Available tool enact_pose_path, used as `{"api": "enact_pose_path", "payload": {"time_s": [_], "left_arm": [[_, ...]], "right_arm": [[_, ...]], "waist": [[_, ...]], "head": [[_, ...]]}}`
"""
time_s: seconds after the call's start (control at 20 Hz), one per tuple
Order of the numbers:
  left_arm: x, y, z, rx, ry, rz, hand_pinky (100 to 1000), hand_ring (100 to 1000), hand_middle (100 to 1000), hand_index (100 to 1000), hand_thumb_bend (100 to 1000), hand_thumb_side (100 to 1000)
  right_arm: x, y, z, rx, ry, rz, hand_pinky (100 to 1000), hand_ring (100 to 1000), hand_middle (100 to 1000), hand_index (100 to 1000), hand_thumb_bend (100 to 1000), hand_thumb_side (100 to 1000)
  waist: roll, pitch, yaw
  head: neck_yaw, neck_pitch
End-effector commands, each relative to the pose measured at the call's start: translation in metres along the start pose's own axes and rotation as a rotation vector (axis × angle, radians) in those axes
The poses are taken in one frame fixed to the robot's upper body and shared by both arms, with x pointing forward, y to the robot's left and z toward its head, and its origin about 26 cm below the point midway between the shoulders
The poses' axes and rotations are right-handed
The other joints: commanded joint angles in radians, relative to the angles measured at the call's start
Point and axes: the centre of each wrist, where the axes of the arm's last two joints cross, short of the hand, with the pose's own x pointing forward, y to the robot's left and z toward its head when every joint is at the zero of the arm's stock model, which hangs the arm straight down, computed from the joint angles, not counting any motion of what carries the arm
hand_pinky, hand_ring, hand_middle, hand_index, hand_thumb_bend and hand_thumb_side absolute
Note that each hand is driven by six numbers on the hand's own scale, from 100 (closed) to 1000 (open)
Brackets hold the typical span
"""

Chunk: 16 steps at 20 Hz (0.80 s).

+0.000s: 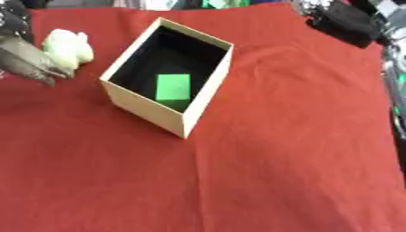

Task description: Pick up objects on the table and place them in the box.

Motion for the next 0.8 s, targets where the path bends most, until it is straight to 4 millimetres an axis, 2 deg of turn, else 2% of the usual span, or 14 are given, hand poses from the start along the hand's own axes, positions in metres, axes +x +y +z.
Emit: {"api": "enact_pose_path", "payload": {"time_s": [0.05, 0.4, 0.8], "left_arm": [[-0.003, 0.02, -0.014, 0.078, -0.004, 0.029, 403, 494, 497, 503, 100, 100], [0.005, 0.035, -0.042, 0.2, -0.026, 0.078, 403, 485, 494, 505, 100, 100], [0.013, 0.033, -0.07, 0.265, -0.051, 0.132, 400, 476, 491, 507, 100, 164]], "right_arm": [[0.009, -0.009, -0.001, -0.016, -0.039, 0.019, 831, 795, 634, 1000, 100, 821], [0.014, -0.01, -0.006, -0.02, -0.084, 0.015, 831, 795, 633, 1000, 100, 817], [0.019, -0.01, -0.01, -0.029, -0.115, -0.01, 829, 794, 630, 1000, 100, 814]], "waist": [[0.001, -0.021, -0.008], [0.009, -0.007, -0.034], [0.019, 0.013, -0.064]], "head": [[0.015, -0.003], [0.05, -0.017], [0.078, -0.04]]}}
